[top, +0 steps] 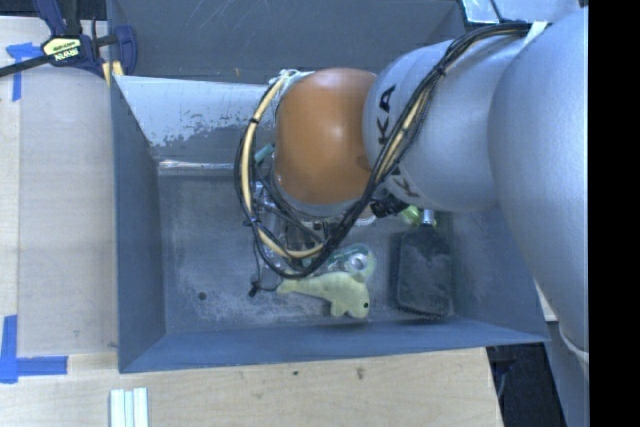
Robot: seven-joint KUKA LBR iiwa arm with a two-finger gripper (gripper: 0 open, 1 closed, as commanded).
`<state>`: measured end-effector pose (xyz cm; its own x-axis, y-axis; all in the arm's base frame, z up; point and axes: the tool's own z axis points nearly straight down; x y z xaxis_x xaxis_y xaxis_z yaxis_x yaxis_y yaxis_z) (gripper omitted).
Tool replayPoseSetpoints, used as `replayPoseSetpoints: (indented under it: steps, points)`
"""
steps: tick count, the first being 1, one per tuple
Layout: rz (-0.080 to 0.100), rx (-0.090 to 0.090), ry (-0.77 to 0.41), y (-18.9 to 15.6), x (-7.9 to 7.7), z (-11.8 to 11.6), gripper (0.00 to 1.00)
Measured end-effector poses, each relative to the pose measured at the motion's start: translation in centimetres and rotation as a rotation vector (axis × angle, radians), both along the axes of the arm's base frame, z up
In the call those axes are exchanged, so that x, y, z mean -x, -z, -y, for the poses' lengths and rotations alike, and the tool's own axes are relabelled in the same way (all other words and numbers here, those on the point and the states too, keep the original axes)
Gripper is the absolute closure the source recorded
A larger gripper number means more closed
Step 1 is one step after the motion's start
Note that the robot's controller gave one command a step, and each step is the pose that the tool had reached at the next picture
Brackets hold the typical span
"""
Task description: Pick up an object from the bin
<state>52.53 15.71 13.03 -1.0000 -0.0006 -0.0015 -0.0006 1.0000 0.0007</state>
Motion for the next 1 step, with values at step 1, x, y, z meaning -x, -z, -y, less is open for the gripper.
replayPoseSetpoints:
  steps: [1]
  points:
    - [0.003,-0.002,0.028,2.16,0.93,1.94,0.0]
